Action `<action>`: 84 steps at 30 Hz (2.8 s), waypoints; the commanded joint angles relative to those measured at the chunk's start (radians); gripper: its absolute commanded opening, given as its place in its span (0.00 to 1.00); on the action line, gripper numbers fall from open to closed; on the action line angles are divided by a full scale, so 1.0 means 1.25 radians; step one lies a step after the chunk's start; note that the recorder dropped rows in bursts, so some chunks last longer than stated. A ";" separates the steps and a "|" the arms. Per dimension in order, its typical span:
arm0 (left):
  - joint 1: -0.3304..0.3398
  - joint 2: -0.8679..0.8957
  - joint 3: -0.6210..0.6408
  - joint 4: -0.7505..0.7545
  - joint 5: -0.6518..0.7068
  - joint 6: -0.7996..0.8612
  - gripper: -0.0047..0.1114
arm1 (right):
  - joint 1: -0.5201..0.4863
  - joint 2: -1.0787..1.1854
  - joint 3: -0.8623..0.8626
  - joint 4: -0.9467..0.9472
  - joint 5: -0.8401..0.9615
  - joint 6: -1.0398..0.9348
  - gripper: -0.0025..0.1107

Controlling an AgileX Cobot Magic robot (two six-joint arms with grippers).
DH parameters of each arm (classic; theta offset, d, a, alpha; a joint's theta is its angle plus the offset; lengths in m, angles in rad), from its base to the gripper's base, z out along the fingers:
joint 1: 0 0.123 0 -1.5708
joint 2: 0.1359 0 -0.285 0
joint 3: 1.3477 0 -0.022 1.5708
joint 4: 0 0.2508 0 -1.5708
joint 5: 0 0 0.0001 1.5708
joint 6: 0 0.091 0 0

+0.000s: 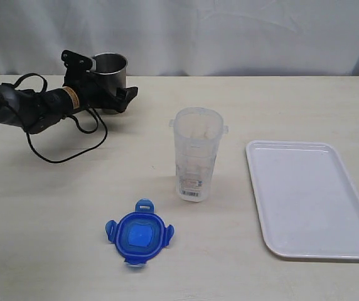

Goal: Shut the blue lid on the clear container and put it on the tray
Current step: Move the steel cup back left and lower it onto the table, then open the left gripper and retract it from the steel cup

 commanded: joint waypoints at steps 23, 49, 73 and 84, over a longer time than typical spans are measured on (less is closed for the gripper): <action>0.076 -0.013 0.003 0.302 -0.159 -0.190 0.94 | 0.002 -0.003 0.002 0.004 0.000 -0.003 0.06; 0.204 -0.128 0.003 0.719 -0.221 -0.544 0.94 | 0.002 -0.003 0.002 0.004 0.000 -0.003 0.06; 0.328 -0.141 0.005 0.785 -0.431 -1.255 0.94 | 0.002 -0.003 0.002 0.004 0.000 -0.003 0.06; 0.327 -0.150 -0.005 0.783 -0.386 -1.234 0.94 | 0.002 -0.003 0.002 0.004 0.000 -0.003 0.06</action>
